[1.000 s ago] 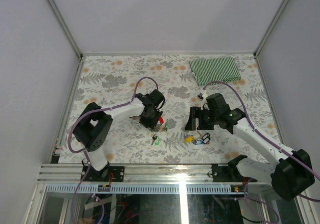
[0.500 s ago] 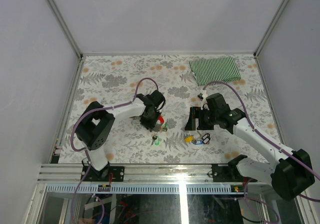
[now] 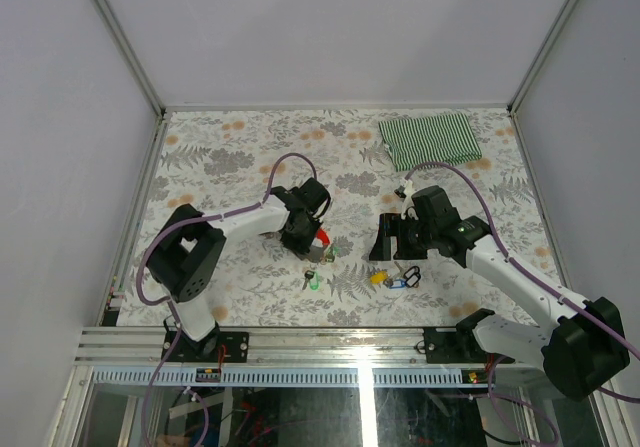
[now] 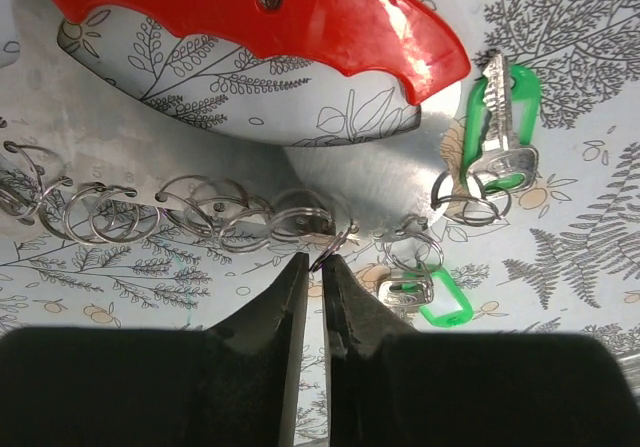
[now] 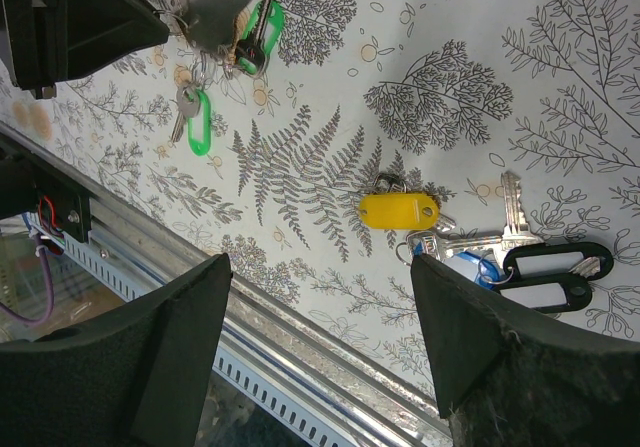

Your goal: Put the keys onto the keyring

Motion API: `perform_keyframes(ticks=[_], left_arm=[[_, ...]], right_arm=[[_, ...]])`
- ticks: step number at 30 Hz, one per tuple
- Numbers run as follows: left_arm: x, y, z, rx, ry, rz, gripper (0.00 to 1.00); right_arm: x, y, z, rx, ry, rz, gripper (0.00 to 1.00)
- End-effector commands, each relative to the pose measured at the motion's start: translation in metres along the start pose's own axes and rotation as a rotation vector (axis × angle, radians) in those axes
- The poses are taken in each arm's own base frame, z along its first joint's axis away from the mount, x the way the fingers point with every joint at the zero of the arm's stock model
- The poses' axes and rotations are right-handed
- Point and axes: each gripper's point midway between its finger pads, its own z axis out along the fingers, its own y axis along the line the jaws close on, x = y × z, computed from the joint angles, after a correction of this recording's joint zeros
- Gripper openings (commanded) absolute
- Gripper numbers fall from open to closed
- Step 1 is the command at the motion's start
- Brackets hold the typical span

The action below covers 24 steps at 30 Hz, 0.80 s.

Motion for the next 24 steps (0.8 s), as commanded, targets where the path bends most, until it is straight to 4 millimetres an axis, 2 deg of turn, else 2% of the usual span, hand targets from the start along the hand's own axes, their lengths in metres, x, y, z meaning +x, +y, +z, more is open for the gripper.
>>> perform_keyframes(ticks=[1,7,14,24], left_arm=[[-0.017,-0.008,-0.011,0.042,-0.080,-0.001,0.11],[-0.017,-0.014,-0.013,0.075,-0.079,0.010,0.11],[-0.015,-0.018,-0.013,0.094,-0.075,0.018,0.18],[-0.013,-0.017,-0.008,0.083,-0.057,0.019,0.19]], right_arm=[[-0.005,0.010,-0.001,-0.035,-0.019,-0.009,0.79],[-0.005,0.010,-0.001,-0.037,-0.021,-0.008,0.80],[-0.004,0.010,-0.001,-0.037,-0.019,-0.009,0.80],[-0.004,0.011,-0.001,-0.038,-0.020,-0.011,0.80]])
